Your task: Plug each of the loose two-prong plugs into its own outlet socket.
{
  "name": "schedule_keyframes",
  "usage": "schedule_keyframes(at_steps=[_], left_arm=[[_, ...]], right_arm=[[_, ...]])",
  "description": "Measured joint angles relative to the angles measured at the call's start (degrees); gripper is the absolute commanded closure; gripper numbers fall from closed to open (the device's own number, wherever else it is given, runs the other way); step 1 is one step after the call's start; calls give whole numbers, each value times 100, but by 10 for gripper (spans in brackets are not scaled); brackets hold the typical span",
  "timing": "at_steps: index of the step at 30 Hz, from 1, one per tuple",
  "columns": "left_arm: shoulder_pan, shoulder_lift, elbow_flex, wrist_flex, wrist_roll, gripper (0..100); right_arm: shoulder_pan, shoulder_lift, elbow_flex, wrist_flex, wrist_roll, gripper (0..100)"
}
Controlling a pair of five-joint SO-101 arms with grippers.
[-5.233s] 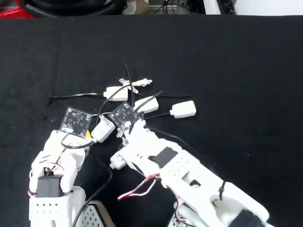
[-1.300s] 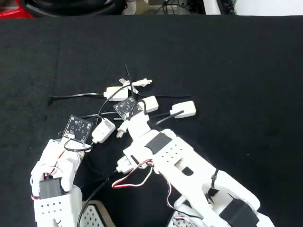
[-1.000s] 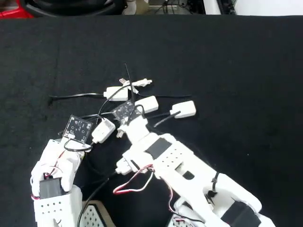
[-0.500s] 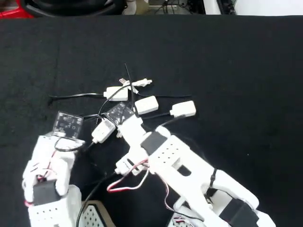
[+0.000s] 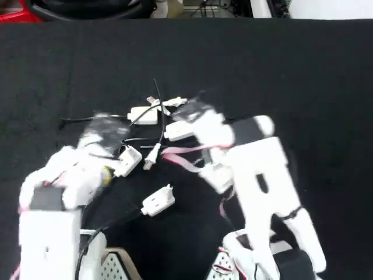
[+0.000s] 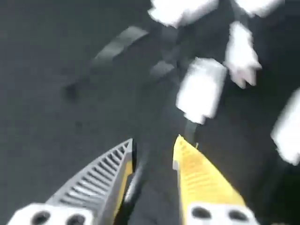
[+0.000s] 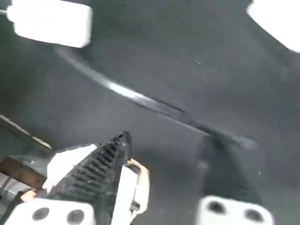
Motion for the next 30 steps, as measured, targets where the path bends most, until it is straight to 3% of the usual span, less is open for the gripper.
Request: schedule_keyframes(at_steps=[3,7,15,20,25,30], left_arm=[[826,642,88,0,-475,841],[1723,1029,536,-545,-413,734],[2462,1222,1697,-1996,-35,659],[2725,1240,1776,-2541,132,618],[2989,1354,1793,-3095,958,714],[2989,2365,1530,-3112,1196,748]], right_arm=[[1011,9,-26,0,422,939],[2127,18,-26,-255,695,942],[3341,18,158,-862,800,942],[3534,18,774,-1547,1231,942],[3534,26,976,-1881,1310,942],[3534,26,976,-1881,1310,942]])
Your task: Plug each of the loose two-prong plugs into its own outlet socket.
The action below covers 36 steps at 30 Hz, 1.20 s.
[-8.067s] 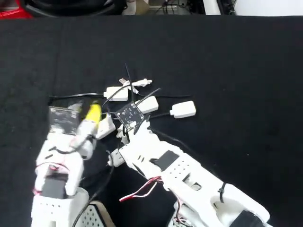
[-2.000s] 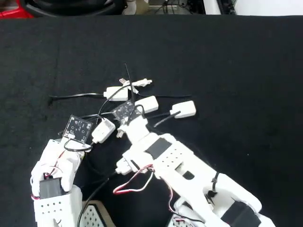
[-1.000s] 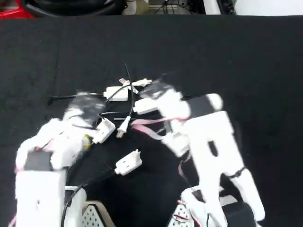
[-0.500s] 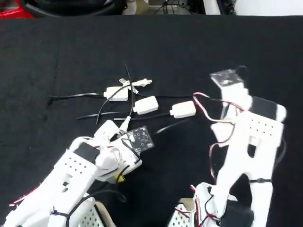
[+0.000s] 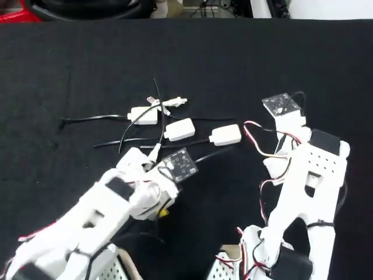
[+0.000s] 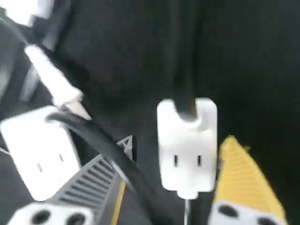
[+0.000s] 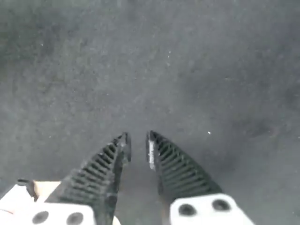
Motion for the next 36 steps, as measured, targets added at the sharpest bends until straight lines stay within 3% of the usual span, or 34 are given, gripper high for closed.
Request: schedule_keyframes(at_steps=[4,9,15,24,27,32,36], left_arm=[[0,1424,-958,431,26,767],[26,2690,-2013,1029,26,978],[-229,2488,-2075,1222,26,969],[-3007,1626,-2277,1029,-220,967],[-3587,1626,-2444,1002,-484,965],[-3851,1635,-2655,958,-633,830],[-4255,2031,-2884,396,-413,739]], right_arm=[[0,0,44,-9,0,942],[44,0,53,-9,0,942],[149,0,53,-9,0,939],[141,0,-440,-18,35,939],[-97,0,-519,-35,352,939],[-642,0,-527,-35,501,938],[-949,0,-527,-35,369,928]])
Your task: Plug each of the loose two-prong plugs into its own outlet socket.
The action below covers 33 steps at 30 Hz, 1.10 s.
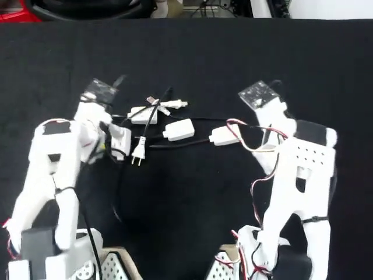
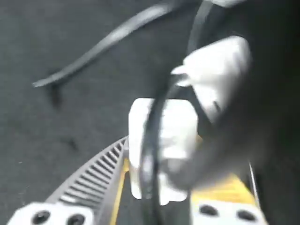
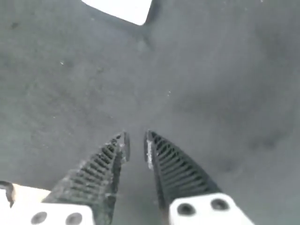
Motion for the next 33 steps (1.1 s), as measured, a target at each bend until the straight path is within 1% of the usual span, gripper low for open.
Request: schedule_keyframes(at_steps=[2,5,8,10,12,14,15,20,22,25,30,33], left_arm=[[-246,334,-220,-229,299,733],[-440,949,-571,-308,536,731],[-448,1345,-835,-158,580,728],[-448,1371,-1029,114,651,690],[-448,1389,-1240,396,809,662],[-448,1389,-1477,774,897,661],[-448,1371,-1565,958,905,661],[-484,923,-1688,1741,923,662],[-580,721,-1688,1987,879,662],[-703,501,-1626,2154,563,662],[-721,237,-1125,2163,105,662],[-756,105,-818,1916,9,662]], right_arm=[[-35,44,-132,0,-88,877],[-35,387,-466,0,-149,794],[-35,976,-932,0,-369,794],[-123,1468,-1257,0,-492,793],[-308,1864,-1512,0,-431,791],[-563,2180,-1723,0,-114,790],[-703,2303,-1793,0,158,790],[-1222,2629,-2066,0,2127,789],[-1319,2848,-2268,0,2708,763],[-1363,3393,-2673,0,3121,710],[-1380,4624,-3349,0,3508,713],[-1380,5257,-3666,114,3745,713]])
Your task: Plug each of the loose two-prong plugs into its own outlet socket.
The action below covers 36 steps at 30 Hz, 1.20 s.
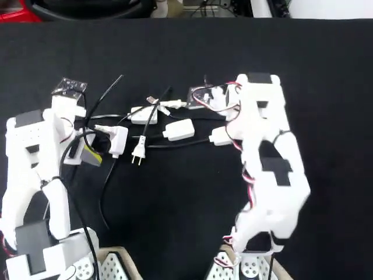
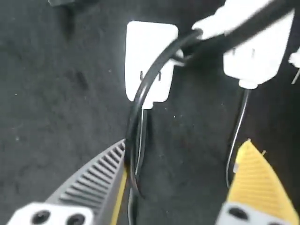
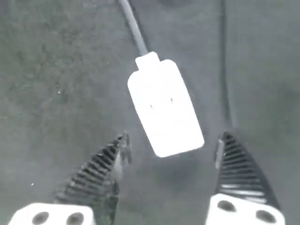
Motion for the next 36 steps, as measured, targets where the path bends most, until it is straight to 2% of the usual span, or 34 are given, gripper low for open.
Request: schedule_keyframes(at_steps=[7,12,21,28,30,36], left_arm=[[0,-79,607,-888,-35,662],[0,-79,703,-1020,-53,662],[0,-79,703,-1020,-53,662],[0,-79,659,-1011,-53,661],[-79,-79,457,-774,-44,661],[-387,-79,-835,668,-18,661]], right_arm=[[0,949,-818,18,97,738],[9,1240,-1248,18,97,986],[9,615,-1327,791,-53,987],[0,-932,-1389,1644,-791,987],[0,-1468,-1459,1829,-976,987],[0,-3191,-1266,1837,-1231,987]])
